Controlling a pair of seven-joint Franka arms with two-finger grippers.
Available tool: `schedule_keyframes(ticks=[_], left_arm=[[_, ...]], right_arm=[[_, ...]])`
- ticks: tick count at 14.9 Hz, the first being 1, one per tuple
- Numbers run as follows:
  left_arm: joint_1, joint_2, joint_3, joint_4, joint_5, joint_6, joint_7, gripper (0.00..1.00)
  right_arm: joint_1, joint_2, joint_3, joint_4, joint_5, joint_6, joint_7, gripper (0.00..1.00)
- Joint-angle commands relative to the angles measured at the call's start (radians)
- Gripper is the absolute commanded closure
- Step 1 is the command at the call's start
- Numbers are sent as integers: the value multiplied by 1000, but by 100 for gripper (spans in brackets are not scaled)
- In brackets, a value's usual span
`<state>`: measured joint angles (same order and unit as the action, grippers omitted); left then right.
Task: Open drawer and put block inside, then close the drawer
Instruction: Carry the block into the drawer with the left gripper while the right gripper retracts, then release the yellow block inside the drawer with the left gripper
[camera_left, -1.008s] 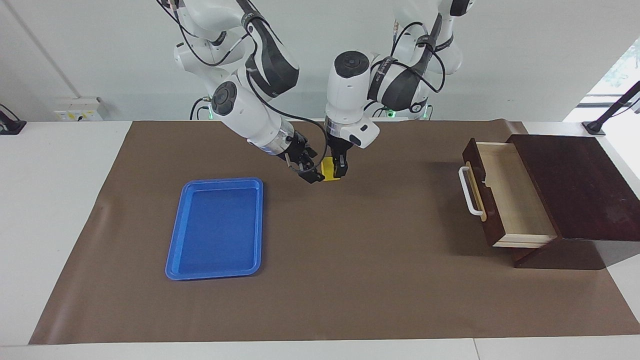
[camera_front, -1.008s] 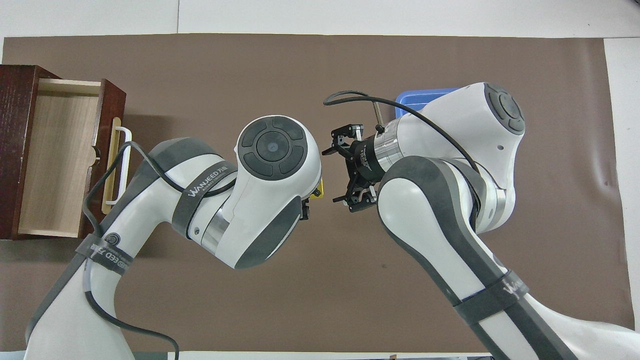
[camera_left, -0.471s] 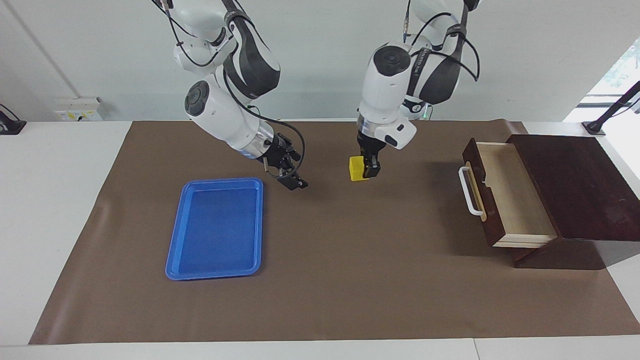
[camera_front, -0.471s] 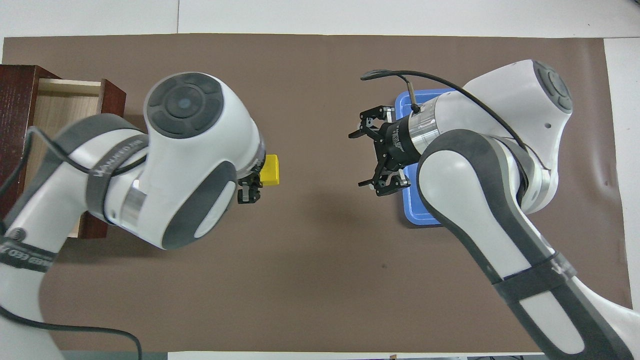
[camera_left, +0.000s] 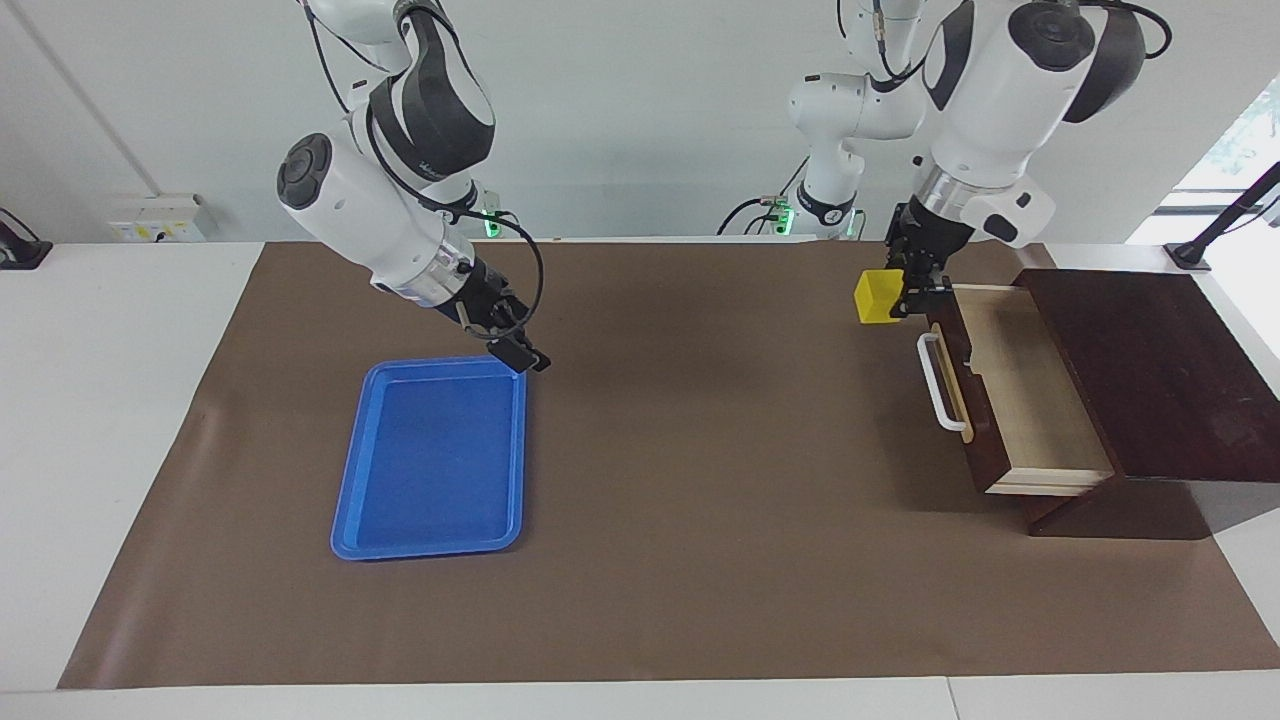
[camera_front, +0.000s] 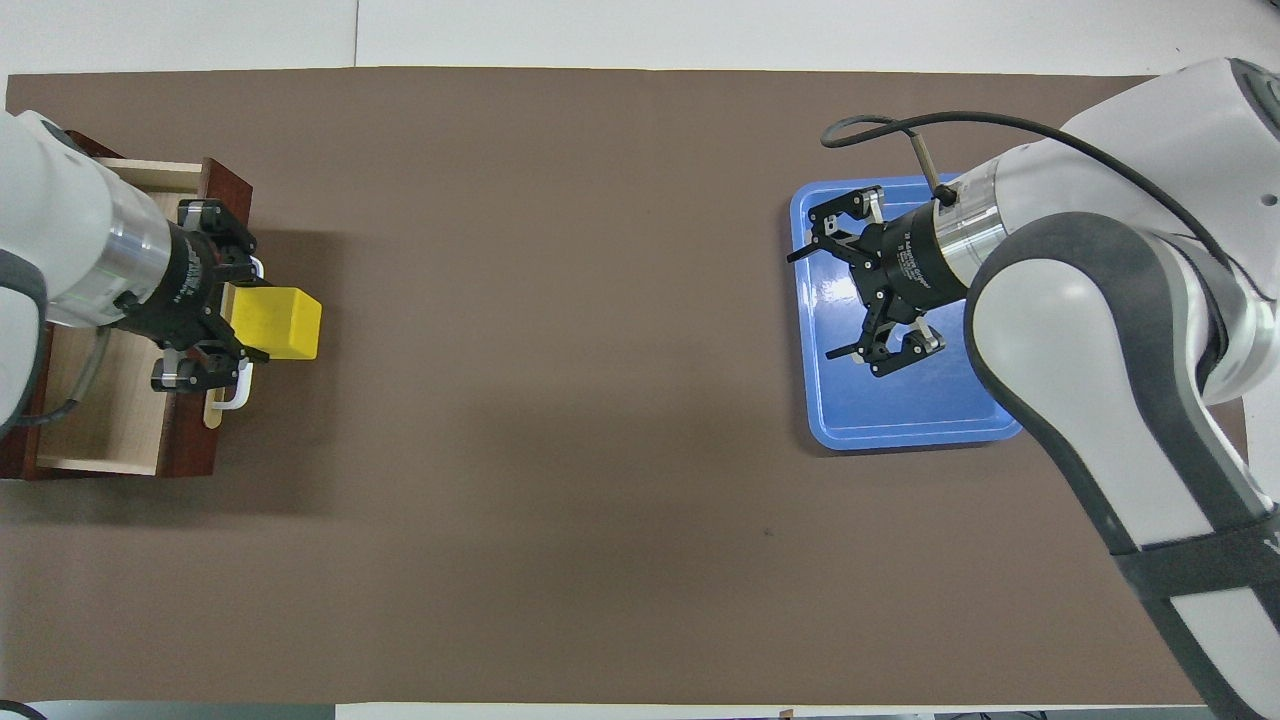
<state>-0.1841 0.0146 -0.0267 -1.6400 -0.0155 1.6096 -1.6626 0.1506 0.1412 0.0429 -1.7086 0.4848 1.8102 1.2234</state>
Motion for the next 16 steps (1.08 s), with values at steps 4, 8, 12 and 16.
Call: schedule_keyframes(ticks=[4, 8, 12, 16], left_arm=[[227, -12, -13, -18, 5, 1, 312, 100], [256, -74, -12, -154, 5, 108, 346, 100], [287, -102, -13, -256, 5, 229, 352, 100], [336, -65, -13, -262, 5, 286, 389, 100]], right_arm=[[-95, -84, 9, -5, -159, -123, -374, 0], [-149, -126, 9, -5, -253, -179, -641, 0], [-189, -163, 9, -5, -345, -196, -911, 0], [-187, -199, -9, 3, -457, -193, -1200, 0]])
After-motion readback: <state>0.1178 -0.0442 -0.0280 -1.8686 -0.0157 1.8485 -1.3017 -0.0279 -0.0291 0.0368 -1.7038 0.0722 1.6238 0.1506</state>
